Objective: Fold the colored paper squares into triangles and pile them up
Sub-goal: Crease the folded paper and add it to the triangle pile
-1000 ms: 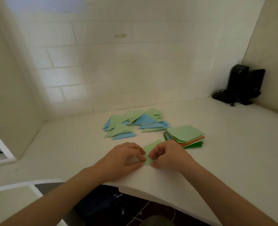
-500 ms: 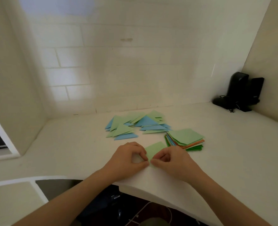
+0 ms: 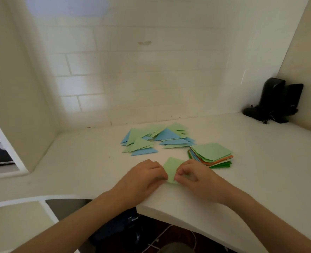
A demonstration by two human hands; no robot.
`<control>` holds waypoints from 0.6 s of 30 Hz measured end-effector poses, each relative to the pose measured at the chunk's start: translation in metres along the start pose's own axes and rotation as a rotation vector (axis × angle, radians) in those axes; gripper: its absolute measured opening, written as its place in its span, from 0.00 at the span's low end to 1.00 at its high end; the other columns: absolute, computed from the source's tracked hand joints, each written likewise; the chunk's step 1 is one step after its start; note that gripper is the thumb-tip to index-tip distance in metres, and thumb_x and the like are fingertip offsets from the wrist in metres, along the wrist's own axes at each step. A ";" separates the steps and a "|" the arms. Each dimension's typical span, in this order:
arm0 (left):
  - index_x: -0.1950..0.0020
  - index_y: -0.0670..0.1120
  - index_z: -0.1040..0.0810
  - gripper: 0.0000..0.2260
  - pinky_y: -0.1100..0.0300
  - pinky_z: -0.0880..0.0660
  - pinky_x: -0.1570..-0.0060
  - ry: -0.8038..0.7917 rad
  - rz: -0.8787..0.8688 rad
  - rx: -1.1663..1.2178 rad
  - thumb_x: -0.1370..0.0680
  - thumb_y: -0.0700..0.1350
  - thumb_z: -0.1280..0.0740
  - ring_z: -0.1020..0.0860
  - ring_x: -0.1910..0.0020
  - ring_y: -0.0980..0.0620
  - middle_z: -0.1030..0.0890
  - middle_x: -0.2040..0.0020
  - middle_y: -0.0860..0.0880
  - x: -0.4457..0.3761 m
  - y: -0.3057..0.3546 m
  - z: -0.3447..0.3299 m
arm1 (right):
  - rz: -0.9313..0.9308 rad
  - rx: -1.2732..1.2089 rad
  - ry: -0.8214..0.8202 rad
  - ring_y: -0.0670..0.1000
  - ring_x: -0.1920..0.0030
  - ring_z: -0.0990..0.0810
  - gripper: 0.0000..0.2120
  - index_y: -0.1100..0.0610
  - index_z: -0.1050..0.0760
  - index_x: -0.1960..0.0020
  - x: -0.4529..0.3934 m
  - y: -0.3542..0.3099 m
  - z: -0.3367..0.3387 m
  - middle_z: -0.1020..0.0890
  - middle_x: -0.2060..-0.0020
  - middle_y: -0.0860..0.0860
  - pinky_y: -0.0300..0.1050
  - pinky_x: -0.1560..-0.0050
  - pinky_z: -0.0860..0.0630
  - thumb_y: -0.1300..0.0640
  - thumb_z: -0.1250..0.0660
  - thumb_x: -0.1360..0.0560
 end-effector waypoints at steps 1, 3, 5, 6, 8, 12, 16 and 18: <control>0.51 0.49 0.21 0.08 0.61 0.29 0.55 0.006 -0.004 -0.025 0.22 0.49 0.38 0.26 0.54 0.55 0.22 0.53 0.55 -0.001 0.002 -0.001 | 0.011 0.010 0.028 0.42 0.50 0.27 0.02 0.44 0.25 0.58 0.003 0.002 0.001 0.24 0.52 0.45 0.34 0.46 0.33 0.49 0.32 0.26; 0.52 0.50 0.21 0.09 0.63 0.30 0.56 0.005 -0.002 -0.048 0.22 0.50 0.39 0.26 0.55 0.56 0.22 0.54 0.55 -0.003 0.005 -0.003 | 0.034 0.020 0.122 0.40 0.51 0.26 0.03 0.44 0.23 0.58 0.008 0.007 0.005 0.23 0.54 0.43 0.33 0.48 0.33 0.49 0.29 0.29; 0.52 0.50 0.22 0.08 0.64 0.30 0.57 -0.012 -0.003 -0.060 0.22 0.50 0.40 0.26 0.56 0.57 0.22 0.55 0.56 -0.006 0.008 -0.006 | 0.056 0.030 0.200 0.40 0.52 0.26 0.03 0.47 0.21 0.56 0.013 0.010 0.009 0.23 0.55 0.42 0.32 0.51 0.33 0.50 0.29 0.29; 0.52 0.50 0.22 0.08 0.65 0.31 0.58 -0.013 0.005 -0.054 0.22 0.50 0.40 0.27 0.56 0.58 0.22 0.56 0.56 -0.007 0.008 -0.006 | 0.072 0.041 0.216 0.40 0.52 0.26 0.04 0.49 0.19 0.55 0.015 0.010 0.011 0.22 0.54 0.41 0.31 0.52 0.34 0.50 0.30 0.28; 0.53 0.51 0.23 0.09 0.67 0.32 0.59 -0.002 0.044 -0.014 0.23 0.52 0.40 0.30 0.58 0.62 0.24 0.58 0.58 -0.008 0.007 -0.005 | 0.098 0.057 0.209 0.38 0.51 0.26 0.08 0.51 0.18 0.53 0.019 0.010 0.009 0.23 0.51 0.39 0.29 0.49 0.34 0.49 0.33 0.25; 0.53 0.51 0.22 0.11 0.66 0.31 0.61 0.014 0.114 0.040 0.24 0.55 0.40 0.31 0.61 0.62 0.25 0.61 0.58 -0.009 0.000 -0.008 | 0.060 0.045 0.195 0.37 0.49 0.27 0.13 0.47 0.18 0.55 0.022 0.012 0.002 0.24 0.50 0.36 0.33 0.45 0.32 0.39 0.35 0.28; 0.51 0.52 0.22 0.12 0.68 0.33 0.60 0.060 0.208 0.103 0.27 0.58 0.35 0.28 0.61 0.61 0.23 0.59 0.59 -0.014 -0.003 -0.010 | 0.016 0.028 0.313 0.40 0.52 0.26 0.14 0.47 0.20 0.63 0.015 0.013 0.000 0.25 0.56 0.40 0.43 0.47 0.28 0.37 0.33 0.31; 0.50 0.52 0.22 0.13 0.69 0.34 0.61 0.067 0.245 0.102 0.27 0.59 0.32 0.28 0.61 0.61 0.25 0.61 0.61 -0.016 -0.002 -0.011 | 0.007 0.029 0.354 0.41 0.53 0.26 0.14 0.47 0.21 0.64 0.014 0.013 -0.003 0.26 0.57 0.41 0.47 0.48 0.27 0.37 0.34 0.31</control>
Point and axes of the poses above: each hand's wrist, its own x-axis away from the middle knuckle, its own z-axis out of the back of the hand, y = z × x, the point moved 6 cm from there along -x, towards the middle knuckle
